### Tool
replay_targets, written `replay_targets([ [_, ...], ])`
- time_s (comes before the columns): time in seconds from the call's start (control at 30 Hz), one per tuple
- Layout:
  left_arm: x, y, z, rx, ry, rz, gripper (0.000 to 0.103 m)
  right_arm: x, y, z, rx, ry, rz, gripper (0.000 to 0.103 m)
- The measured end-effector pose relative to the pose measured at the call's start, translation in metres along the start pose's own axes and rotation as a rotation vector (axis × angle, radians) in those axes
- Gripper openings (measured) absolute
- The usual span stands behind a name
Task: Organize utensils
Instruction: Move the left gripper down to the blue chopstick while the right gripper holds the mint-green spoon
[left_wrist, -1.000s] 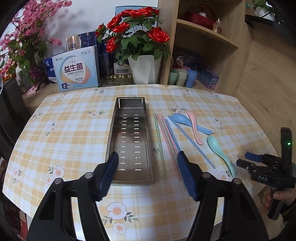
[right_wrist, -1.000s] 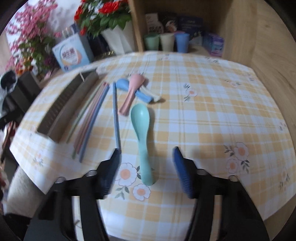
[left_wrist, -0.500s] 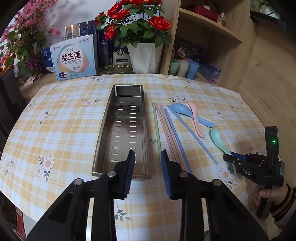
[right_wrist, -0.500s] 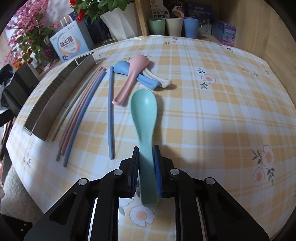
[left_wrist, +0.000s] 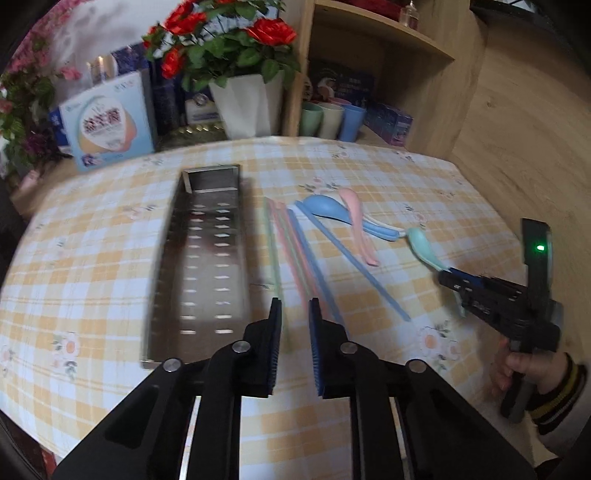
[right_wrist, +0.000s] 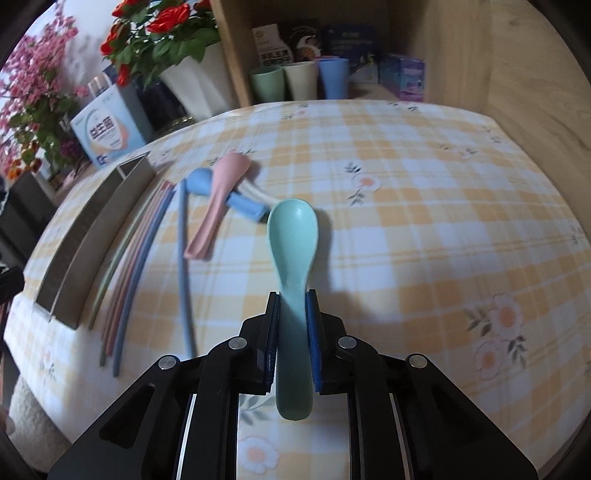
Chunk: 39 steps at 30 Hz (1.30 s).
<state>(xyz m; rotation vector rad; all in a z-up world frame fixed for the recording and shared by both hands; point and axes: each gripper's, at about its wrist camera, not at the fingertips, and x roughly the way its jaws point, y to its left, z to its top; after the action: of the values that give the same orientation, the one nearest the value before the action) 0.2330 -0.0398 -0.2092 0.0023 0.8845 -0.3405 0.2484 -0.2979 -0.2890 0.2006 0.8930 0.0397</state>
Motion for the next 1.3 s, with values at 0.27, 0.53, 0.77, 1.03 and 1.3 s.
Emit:
replay_targets([
  [0.27, 0.044, -0.024, 0.008, -0.044, 0.127, -0.072, 0.012, 0.008, -0.007, 0.004, -0.003, -0.022, -0.056, 0.014],
  [0.53, 0.112, -0.044, 0.046, -0.119, 0.207, -0.095, 0.016, 0.012, -0.013, -0.001, 0.019, -0.023, -0.045, 0.014],
  [0.77, 0.151, -0.036, 0.063, -0.18, 0.231, -0.025, 0.016, 0.015, -0.017, -0.003, 0.035, -0.01, -0.015, 0.014],
  [1.03, 0.168, -0.039, 0.066, -0.138, 0.21, 0.066, 0.016, 0.016, -0.019, -0.002, 0.049, -0.011, 0.003, 0.014],
  [1.3, 0.178, -0.062, 0.071, 0.002, 0.177, 0.179, 0.02, 0.016, -0.02, -0.002, 0.052, -0.012, 0.011, 0.015],
])
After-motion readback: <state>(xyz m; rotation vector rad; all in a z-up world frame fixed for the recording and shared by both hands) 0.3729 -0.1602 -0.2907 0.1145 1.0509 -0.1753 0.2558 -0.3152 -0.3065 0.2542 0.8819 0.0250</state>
